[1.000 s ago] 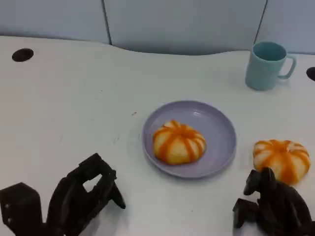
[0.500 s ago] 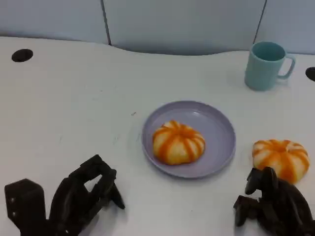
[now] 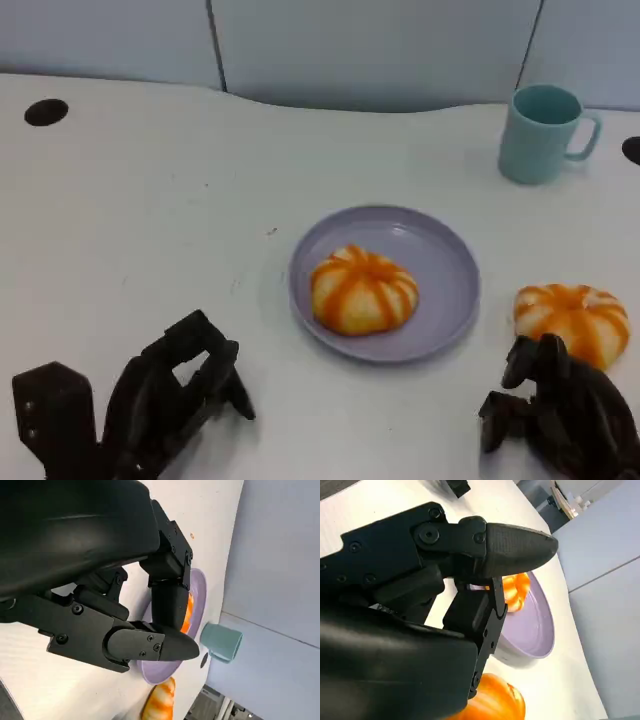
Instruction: Grasp the bread from the table and place it into the plate.
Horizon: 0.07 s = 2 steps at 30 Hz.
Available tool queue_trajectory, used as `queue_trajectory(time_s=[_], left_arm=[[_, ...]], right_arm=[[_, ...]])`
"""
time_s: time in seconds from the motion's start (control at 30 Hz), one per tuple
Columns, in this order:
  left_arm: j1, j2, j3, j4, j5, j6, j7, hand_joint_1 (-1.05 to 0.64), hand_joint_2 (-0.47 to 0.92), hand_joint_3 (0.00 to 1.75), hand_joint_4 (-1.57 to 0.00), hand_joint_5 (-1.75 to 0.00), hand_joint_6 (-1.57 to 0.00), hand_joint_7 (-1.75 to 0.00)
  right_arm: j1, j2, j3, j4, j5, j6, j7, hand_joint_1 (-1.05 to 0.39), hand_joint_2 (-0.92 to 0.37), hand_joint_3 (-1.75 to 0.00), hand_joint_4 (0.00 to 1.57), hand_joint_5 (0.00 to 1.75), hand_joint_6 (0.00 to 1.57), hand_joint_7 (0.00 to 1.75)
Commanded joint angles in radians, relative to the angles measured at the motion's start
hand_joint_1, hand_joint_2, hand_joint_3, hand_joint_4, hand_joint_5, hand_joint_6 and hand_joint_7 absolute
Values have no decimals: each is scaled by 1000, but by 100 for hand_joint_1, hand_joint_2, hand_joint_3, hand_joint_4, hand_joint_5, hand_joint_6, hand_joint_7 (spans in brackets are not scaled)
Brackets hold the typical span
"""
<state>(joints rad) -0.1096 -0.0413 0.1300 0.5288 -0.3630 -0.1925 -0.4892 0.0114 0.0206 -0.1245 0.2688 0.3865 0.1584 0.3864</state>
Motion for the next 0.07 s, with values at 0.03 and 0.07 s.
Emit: queue_trajectory(time_s=[0.03, 0.07], left_arm=[[-5, 17, 8, 11, 6, -20, -21, -73, 92, 28, -85, -175, -66, -175], [-4, 18, 8, 11, 8, -27, -23, -73, 92, 28, -85, -175, -65, -175]], right_arm=[[19, -20, -2, 1, -19, 10, -13, -44, -92, -55, 132, 128, 117, 127], [20, -19, -3, 1, -17, 8, -10, -44, -92, -56, 132, 129, 117, 128]])
